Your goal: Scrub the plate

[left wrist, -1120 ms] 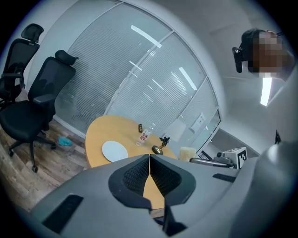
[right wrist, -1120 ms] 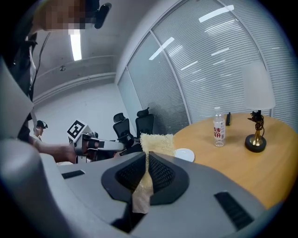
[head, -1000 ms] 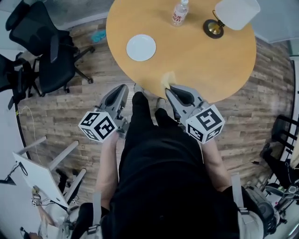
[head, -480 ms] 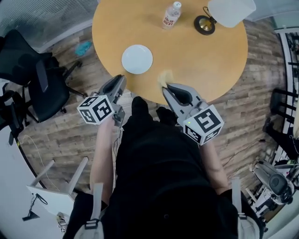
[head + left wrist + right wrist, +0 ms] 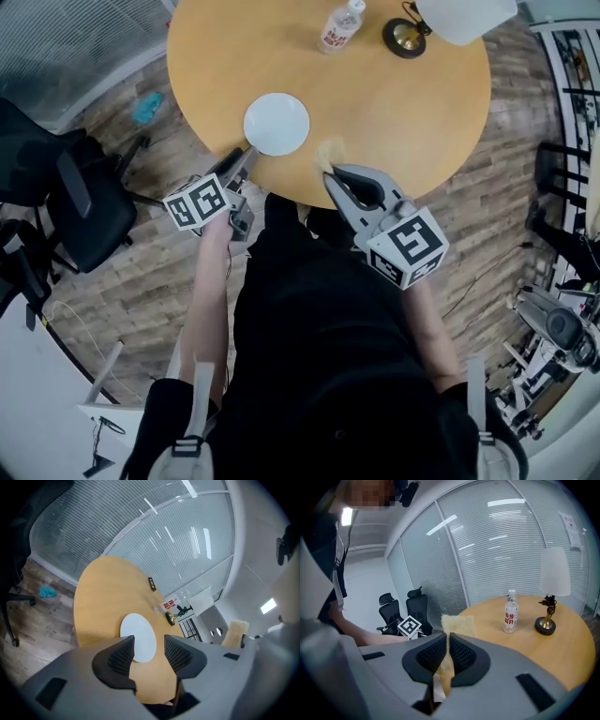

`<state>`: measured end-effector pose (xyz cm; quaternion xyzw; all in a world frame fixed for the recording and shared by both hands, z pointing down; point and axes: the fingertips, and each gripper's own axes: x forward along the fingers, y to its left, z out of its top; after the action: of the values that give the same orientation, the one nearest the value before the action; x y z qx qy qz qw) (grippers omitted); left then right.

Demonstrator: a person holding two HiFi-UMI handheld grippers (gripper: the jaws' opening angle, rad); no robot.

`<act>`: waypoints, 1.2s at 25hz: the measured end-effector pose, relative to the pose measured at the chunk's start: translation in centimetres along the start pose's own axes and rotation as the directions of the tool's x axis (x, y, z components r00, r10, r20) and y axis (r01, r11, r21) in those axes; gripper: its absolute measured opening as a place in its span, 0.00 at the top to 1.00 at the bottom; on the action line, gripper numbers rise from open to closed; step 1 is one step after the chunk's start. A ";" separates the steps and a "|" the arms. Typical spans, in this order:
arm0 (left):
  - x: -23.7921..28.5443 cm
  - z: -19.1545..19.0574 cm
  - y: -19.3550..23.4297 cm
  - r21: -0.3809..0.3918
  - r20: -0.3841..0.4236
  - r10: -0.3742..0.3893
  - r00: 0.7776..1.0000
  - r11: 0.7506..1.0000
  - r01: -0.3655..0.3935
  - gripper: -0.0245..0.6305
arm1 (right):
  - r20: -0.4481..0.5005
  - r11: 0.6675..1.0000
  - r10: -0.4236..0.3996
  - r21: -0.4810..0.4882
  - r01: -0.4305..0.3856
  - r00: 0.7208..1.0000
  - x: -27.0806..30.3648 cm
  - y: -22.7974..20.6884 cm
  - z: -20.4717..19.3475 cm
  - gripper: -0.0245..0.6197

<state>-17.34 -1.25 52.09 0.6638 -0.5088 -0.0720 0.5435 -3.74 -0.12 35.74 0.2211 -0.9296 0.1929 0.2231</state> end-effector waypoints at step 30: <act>5.9 -1.4 6.2 -0.098 -0.164 0.073 0.984 0.991 -0.090 0.88 | -0.022 0.998 -0.032 0.053 0.033 0.999 3.4 -2.7 1.1 0.92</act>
<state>-17.40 -4.11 60.24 0.6165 -0.4859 -0.0226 0.6191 -5.54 -3.94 37.25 0.2401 -0.9179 0.2162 0.2303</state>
